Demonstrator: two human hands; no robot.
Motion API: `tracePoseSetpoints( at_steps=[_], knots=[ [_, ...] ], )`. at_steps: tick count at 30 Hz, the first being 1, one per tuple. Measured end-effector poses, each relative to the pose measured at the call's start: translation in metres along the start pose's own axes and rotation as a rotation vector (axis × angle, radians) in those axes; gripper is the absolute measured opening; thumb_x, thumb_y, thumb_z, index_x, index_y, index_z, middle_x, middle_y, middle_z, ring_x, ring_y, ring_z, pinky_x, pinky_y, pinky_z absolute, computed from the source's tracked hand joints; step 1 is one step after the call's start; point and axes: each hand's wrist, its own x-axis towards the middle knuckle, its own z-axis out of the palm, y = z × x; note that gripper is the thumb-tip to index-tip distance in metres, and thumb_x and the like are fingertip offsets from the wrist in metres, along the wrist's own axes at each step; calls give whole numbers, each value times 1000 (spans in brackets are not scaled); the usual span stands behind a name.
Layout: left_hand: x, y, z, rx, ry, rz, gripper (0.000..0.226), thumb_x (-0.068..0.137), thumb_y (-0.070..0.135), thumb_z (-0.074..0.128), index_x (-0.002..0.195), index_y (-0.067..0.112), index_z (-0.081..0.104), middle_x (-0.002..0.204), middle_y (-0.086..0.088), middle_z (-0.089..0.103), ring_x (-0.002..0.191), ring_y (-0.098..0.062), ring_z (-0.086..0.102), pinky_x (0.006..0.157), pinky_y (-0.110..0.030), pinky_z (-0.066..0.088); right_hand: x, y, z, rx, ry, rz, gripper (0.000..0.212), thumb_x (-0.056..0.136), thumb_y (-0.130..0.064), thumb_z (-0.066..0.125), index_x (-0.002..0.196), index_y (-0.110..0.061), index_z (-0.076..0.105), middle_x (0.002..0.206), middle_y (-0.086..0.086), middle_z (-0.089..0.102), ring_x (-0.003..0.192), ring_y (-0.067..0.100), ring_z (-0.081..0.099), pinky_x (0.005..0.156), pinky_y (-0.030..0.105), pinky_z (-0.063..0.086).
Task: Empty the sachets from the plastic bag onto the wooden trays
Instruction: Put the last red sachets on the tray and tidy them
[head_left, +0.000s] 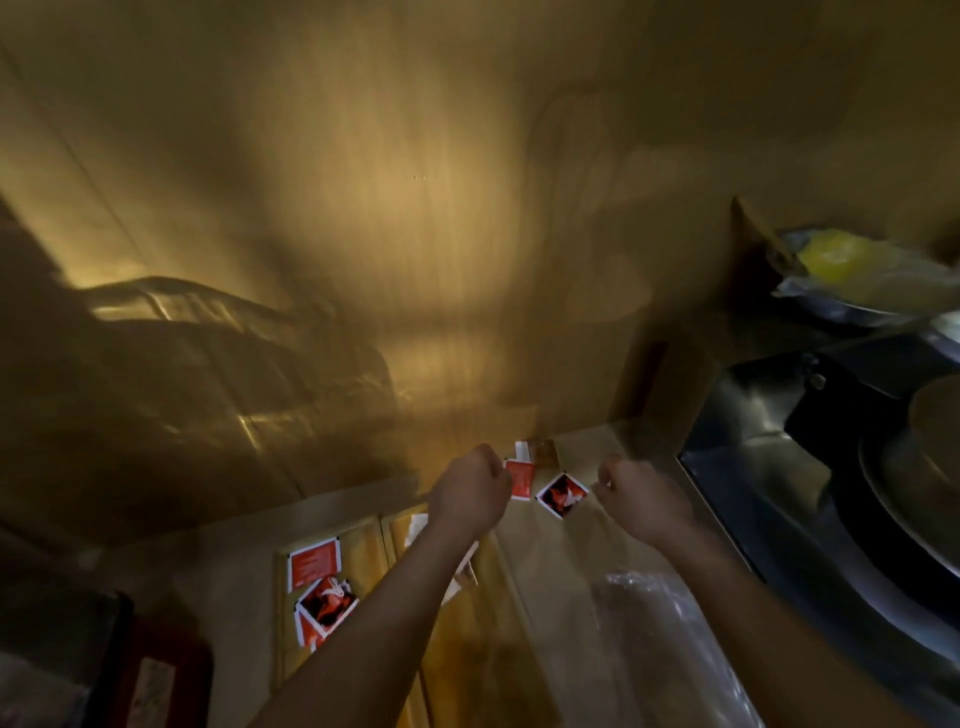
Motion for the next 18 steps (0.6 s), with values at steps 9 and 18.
tracePoseSetpoints(
  at_steps=[9,18],
  knots=[
    [60,-21,48,66,-75,-100,25,89,28,44,100,9,56,108,-14,64,99,-30,59,80,-35,47,61,-2,36,53,-54,-2,16,89,-24,47,98,-13,53,109,12,63,100,30,59,74,33,44],
    [85,-32,97,103,-69,-140,33,91,25,46,120,9,47,120,-13,53,113,-29,50,91,-40,44,84,8,88,47,-86,133,50,77,-42,63,119,-20,49,125,5,54,118,24,45,94,35,34]
  ],
)
